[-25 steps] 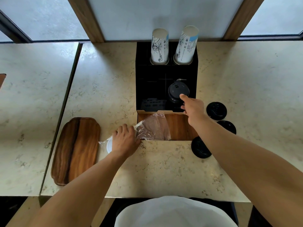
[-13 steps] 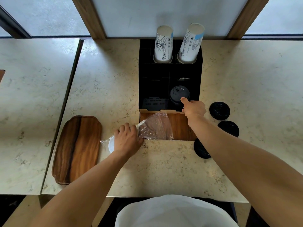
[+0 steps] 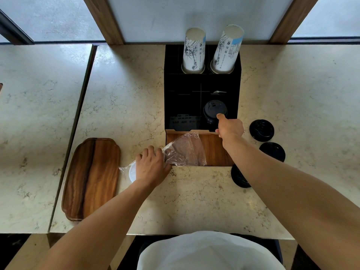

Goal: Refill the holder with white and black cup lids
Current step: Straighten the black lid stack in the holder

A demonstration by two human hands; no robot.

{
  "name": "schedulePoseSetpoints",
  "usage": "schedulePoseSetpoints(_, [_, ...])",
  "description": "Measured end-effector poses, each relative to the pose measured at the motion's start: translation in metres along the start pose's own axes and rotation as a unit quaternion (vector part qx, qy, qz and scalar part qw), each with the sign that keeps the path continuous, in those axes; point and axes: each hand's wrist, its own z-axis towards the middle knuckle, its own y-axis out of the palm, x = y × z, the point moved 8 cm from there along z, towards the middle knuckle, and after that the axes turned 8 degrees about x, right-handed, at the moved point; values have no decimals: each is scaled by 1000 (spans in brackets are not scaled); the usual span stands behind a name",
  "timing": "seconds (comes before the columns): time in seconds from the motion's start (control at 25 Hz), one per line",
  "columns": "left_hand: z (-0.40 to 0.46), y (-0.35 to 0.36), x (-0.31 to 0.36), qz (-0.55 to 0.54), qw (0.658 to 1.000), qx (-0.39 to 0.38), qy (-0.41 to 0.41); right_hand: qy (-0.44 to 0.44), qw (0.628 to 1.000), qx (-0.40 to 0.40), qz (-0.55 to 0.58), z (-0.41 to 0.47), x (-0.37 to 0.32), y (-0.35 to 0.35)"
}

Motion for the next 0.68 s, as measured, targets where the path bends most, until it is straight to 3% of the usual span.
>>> schedulePoseSetpoints(0.44, [1,-1,0,7,1000,-1,-3,-47,997,11,-67,-3,-12,-10])
schedulePoseSetpoints(0.56, [1,-2,0,8,1000,-2,-4,-135,988,42,-62,-7,-26,-20])
schedulePoseSetpoints(0.68, [1,-2,0,4,1000,-2,-7,-296,946,55,-120,-19,-48,-20])
